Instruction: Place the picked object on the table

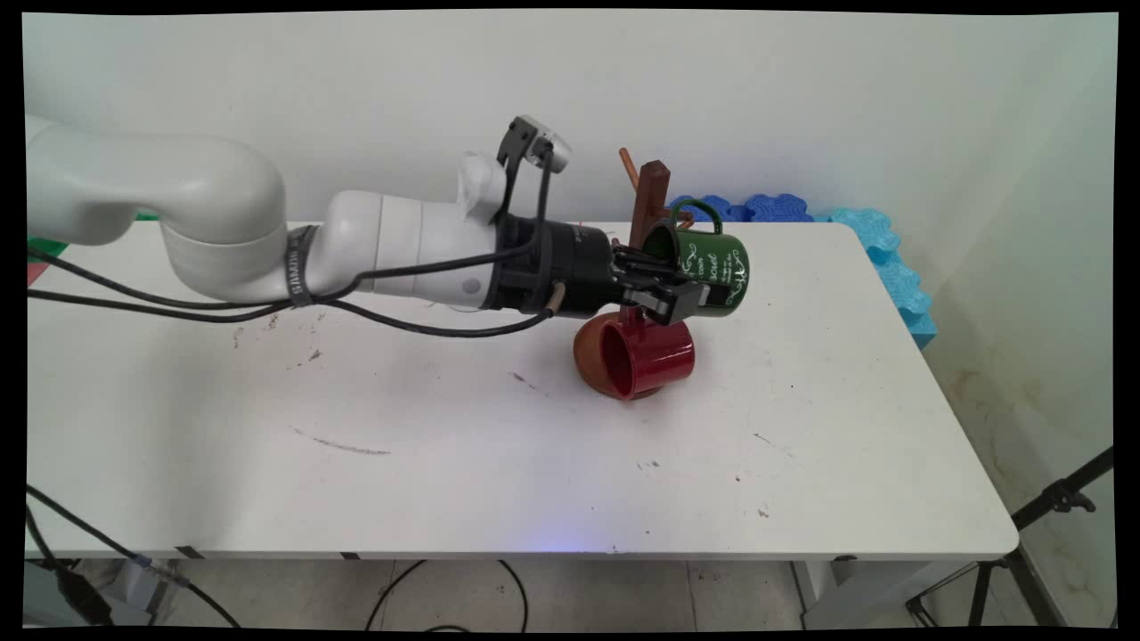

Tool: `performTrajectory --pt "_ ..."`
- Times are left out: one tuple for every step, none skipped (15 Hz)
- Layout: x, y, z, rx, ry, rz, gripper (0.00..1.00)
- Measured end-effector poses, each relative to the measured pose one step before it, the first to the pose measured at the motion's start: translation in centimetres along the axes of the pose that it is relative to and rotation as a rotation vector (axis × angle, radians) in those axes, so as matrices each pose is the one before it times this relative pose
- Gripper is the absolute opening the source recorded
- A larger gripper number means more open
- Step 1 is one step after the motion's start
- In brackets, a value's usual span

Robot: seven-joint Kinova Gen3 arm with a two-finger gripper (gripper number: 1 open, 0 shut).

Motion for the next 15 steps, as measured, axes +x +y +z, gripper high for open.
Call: performTrajectory --pt "0.063 0.224 -0.294 -0.01081 0.00204 0.00376 0.00" --pt "0.034 0.122 -0.187 -0.00571 0.00081 0.00205 0.00" --pt "0.056 0.191 -0.260 -0.00962 -0.00002 0.00310 0.00" --pt "0.036 0.142 -0.191 -0.00662 -0.00098 0.00267 0.00" --pt "0.080 0.250 -0.358 -0.01221 -0.00338 0.00375 0.00" --pt "0.117 0.264 -0.279 -0.01180 -0.00556 0.00460 0.00" --pt "0.182 0.422 -0.305 -0.01933 -0.01188 0.00936 0.00" --pt "0.236 0.423 -0.289 -0.01158 -0.00972 0.01924 0.00" --pt "0.114 0.442 -0.262 -0.00165 -0.01227 0.02430 0.00" --pt "-0.037 0.273 -0.176 0.00502 -0.01672 0.01920 0.00" --pt "-0.101 0.112 -0.106 0.00560 -0.01561 0.01002 0.00" --pt "-0.141 0.010 -0.095 0.01123 -0.02716 0.01023 0.00" --pt "-0.110 -0.191 -0.233 0.01473 -0.03191 0.00467 0.00" --pt "-0.011 -0.326 -0.336 0.01461 -0.02664 0.00164 0.00" --pt "-0.008 -0.308 -0.324 0.00985 -0.01825 0.00159 0.00"
